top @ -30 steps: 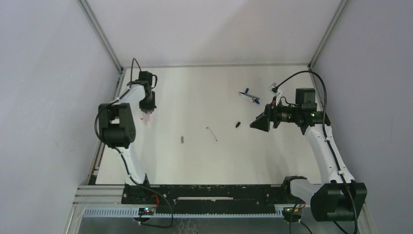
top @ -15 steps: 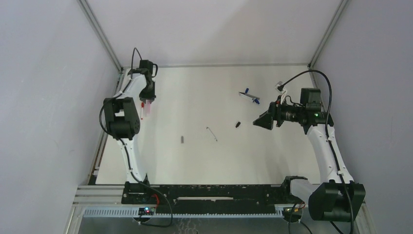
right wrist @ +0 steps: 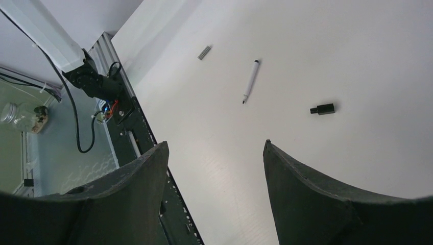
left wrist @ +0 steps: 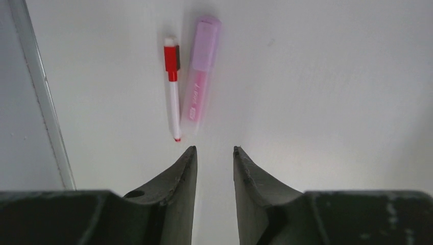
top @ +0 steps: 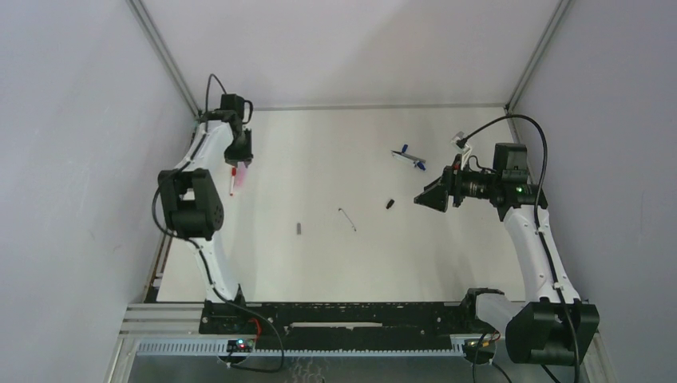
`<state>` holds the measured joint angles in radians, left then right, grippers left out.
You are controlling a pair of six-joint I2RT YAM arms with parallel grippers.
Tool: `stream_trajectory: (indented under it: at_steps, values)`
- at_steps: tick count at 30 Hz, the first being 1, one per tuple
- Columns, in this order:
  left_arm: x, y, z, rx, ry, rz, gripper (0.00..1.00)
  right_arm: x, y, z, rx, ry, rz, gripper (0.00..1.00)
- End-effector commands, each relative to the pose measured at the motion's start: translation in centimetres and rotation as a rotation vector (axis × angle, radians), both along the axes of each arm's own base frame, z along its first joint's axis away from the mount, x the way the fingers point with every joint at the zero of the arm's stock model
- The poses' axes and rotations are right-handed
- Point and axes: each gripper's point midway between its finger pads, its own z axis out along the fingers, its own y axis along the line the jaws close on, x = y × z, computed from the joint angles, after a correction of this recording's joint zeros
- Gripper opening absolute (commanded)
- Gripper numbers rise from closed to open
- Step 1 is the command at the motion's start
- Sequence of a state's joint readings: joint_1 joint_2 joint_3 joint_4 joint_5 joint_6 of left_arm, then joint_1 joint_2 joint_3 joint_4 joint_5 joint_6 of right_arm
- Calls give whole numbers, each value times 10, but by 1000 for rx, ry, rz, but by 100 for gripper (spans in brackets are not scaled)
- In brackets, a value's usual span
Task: Insert the pens into the pen caps
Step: Place the pen at the center of the board, then pick up the pen from the center of the board.
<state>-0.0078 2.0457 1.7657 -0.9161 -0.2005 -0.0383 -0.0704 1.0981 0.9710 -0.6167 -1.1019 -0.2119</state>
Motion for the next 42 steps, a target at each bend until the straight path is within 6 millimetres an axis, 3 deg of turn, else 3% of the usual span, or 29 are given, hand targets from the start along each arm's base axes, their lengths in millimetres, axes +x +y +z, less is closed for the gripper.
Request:
stream_trajectory:
  at_steps: [1, 4, 6, 8, 14, 18, 22, 30, 33, 36, 42]
  values:
    - [-5, -25, 95, -145, -276, -42, 35, -7, 5, 11, 25, -46, 26, 75]
    - [-23, -52, 132, -285, -420, -104, 35, -10, 6, 11, 25, -54, 29, 75]
    - [-45, -68, 143, -373, -491, -129, 36, -11, 6, 10, 23, -66, 32, 75]
    - [-64, -80, 169, -448, -602, -154, 37, -12, 6, 9, 21, -79, 33, 76]
    - [-135, -96, 194, -551, -767, -193, 45, -16, 7, 6, 26, -87, 34, 76]
    - [-165, -90, 193, -555, -827, -170, 61, -14, 5, 9, 21, -103, 25, 76]
    - [-179, -84, 182, -561, -879, -103, 81, -13, -1, 13, -4, -105, -5, 76]
    - [-198, -109, 144, -725, -838, -132, 82, -23, -25, 5, -201, -81, -53, 76]
    - [-210, -119, 146, -747, -806, -207, 82, -19, -28, -2, -217, -37, -58, 76]
    - [-220, -123, 153, -717, -824, -295, 83, -15, -24, 8, -169, -65, -47, 77]
    - [-215, -129, 144, -759, -823, -320, 82, -8, -46, -1, -269, -78, -115, 77]
